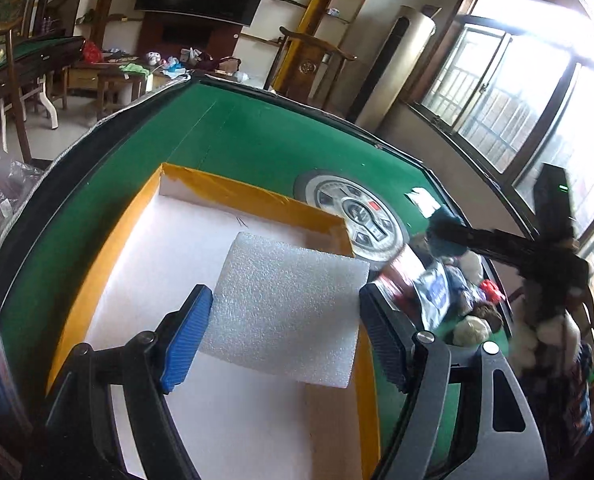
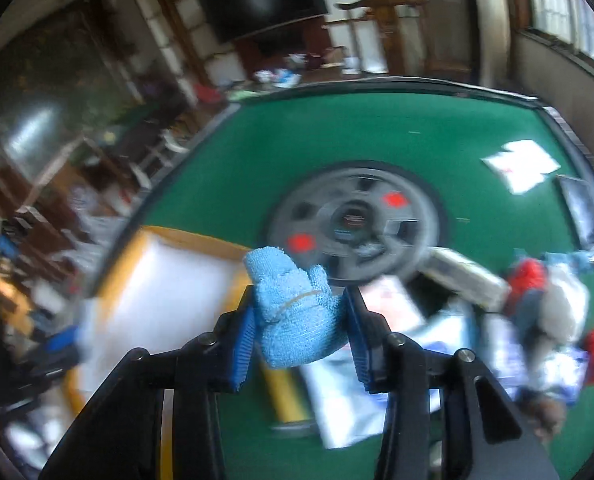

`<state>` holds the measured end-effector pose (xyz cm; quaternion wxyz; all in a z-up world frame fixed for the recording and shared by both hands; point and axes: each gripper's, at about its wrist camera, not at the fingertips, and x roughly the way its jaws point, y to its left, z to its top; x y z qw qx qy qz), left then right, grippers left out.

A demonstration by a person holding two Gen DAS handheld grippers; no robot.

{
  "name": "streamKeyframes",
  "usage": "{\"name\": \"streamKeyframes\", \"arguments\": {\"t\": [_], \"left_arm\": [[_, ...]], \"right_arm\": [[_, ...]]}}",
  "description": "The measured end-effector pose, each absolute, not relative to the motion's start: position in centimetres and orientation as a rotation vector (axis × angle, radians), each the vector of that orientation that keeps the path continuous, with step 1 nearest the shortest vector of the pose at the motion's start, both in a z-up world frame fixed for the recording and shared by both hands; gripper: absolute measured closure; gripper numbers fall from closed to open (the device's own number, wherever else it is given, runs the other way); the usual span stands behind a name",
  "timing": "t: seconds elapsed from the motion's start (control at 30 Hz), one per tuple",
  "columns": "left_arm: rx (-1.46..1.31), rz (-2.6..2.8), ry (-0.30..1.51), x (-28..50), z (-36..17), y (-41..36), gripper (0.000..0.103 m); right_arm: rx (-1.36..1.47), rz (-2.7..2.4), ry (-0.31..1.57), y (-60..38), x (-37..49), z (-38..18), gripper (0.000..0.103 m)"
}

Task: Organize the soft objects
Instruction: 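Release the foam sheet into the yellow box with the left tool while the right tool drops the towel there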

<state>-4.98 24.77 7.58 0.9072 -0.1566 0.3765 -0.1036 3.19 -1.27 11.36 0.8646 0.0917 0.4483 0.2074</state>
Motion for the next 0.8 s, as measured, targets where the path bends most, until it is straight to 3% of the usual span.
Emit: {"name": "streamKeyframes", "arguments": {"t": [0.4,0.7,0.8], "left_arm": [[-0.474,-0.153,0.893,4.1,3.0,27.1,0.025],[-0.639,-0.204,0.928,4.7,2.0,28.8,0.023],[-0.649,-0.201,0.925,4.6,2.2,29.0,0.023]], "right_arm": [[0.026,0.49,1.009,12.4,5.8,6.5,0.062],[0.072,0.462,1.005,11.0,6.2,6.8,0.045],[0.109,0.448,0.98,9.5,5.7,8.1,0.045]]}}
